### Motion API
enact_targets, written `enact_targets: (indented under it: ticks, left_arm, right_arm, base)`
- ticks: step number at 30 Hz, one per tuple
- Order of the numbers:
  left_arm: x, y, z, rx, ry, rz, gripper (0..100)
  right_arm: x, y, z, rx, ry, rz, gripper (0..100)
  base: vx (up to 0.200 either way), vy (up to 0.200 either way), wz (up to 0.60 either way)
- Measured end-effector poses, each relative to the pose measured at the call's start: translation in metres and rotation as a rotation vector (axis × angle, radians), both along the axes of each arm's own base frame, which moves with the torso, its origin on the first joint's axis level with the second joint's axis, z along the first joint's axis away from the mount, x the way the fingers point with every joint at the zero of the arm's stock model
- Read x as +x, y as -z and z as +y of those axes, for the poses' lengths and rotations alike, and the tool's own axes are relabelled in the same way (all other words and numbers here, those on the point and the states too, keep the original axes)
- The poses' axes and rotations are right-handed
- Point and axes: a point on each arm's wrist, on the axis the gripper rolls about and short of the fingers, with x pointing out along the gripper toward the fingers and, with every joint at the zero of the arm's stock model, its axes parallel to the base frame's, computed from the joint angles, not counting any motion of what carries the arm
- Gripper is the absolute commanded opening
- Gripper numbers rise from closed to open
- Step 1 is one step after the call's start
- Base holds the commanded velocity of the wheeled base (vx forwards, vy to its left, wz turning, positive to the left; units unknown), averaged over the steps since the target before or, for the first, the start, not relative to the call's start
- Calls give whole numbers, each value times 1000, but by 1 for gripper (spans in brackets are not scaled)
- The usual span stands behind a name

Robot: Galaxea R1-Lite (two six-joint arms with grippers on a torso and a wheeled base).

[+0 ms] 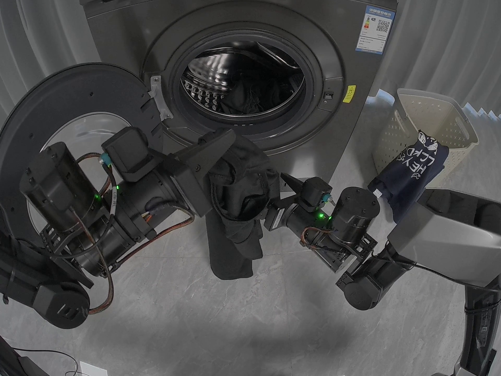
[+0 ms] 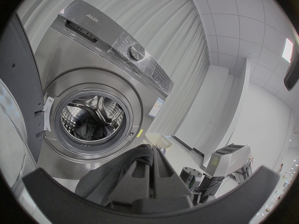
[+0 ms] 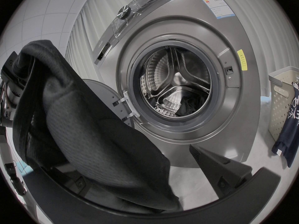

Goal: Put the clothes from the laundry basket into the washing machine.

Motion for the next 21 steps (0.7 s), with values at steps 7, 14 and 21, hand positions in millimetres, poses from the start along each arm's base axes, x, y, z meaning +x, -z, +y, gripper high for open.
enact_targets:
  ticks: [7,14,21]
  left_arm:
    - [1,2,-1,4,1,4,0]
    - [5,6,0,13,-1,12,0]
    - [7,11,-2,9,7,41,0]
  right_arm:
    - [-1,-10,-1,31,-5,-20,0]
    - [-13,-29,-11,40,-9,-41,0]
    - [-40,-47,-30,27,-39,-39,0]
  base:
    - [0,0,0]
    - [0,0,0]
    - [0,0,0]
